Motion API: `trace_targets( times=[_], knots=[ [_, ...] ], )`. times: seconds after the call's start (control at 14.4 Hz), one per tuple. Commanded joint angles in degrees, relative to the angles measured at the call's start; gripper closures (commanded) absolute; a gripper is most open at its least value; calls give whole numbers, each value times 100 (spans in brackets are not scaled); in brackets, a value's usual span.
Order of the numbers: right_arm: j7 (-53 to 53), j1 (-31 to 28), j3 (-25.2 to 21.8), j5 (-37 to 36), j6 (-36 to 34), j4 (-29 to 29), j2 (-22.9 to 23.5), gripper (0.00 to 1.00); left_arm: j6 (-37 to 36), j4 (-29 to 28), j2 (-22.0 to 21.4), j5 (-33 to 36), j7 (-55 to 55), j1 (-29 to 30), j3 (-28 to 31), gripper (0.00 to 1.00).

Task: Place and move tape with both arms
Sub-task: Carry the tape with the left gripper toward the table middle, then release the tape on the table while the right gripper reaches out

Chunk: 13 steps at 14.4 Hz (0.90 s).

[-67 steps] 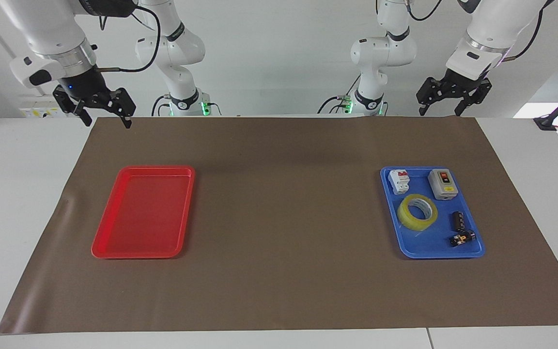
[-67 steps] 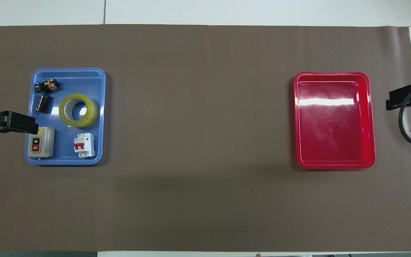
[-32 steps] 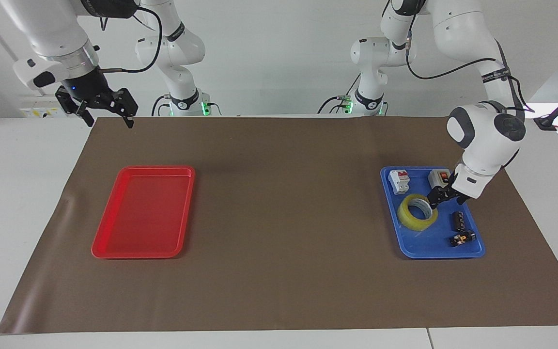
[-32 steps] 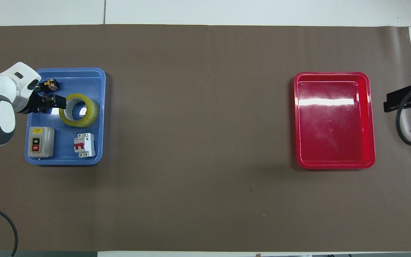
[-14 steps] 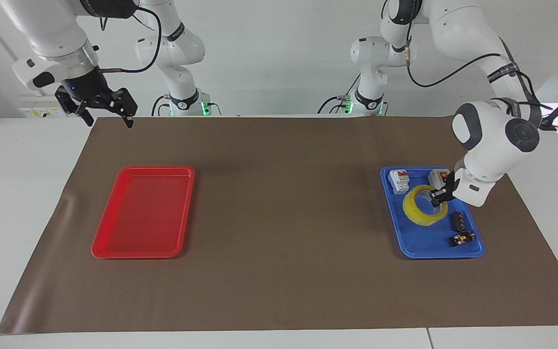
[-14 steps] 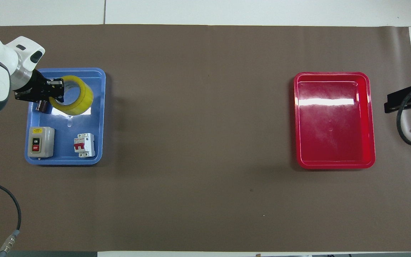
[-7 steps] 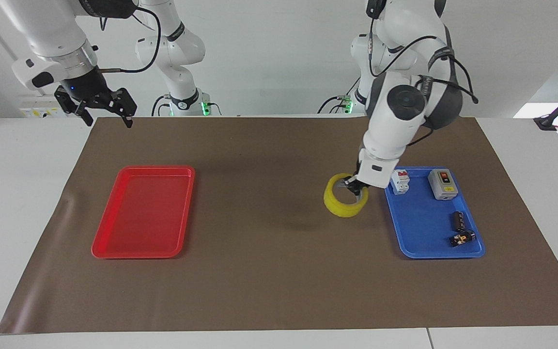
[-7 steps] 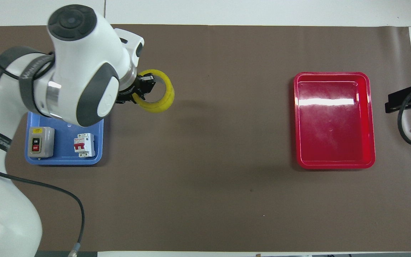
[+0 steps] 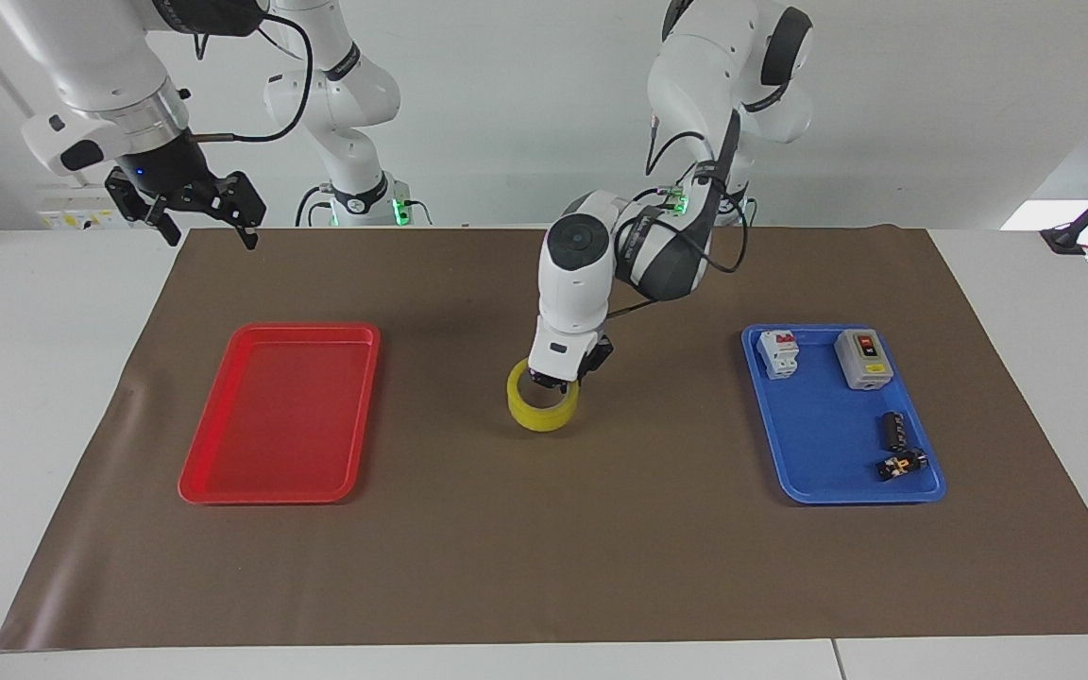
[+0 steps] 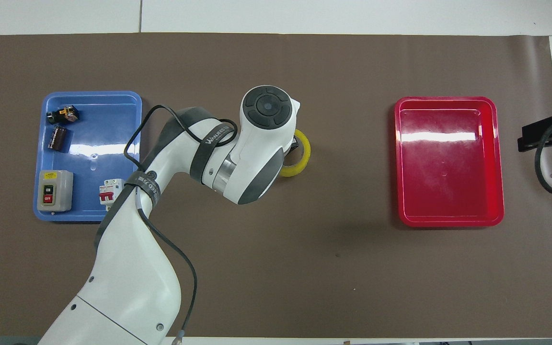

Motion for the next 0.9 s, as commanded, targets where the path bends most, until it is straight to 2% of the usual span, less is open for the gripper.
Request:
trace_targets(
  times=[0.0,0.35,0.49,0.62,0.69,0.83],
  knots=[
    [-127,-67,21,2,-11,-36,-46,0,228,-101,-24,-147,58,28,118,100],
    [-144,-76,3,2,-46,-45,-46,0,746,-699,-111,-138,49,-69,118,100],
    [-127,-49,3,2,-46,-54,-55,0,765,-683,-112,-138,49,-78,118,100],
    [-127,-58,3,2,-37,-45,-46,0,678,-639,-112,-121,40,-78,135,15],
    [-135,-76,3,2,-63,-36,-46,0,547,-543,-112,-103,40,-78,170,0],
    [-136,-76,3,2,-46,-45,-46,0,-40,-157,-129,-103,58,36,249,0]
  ],
)
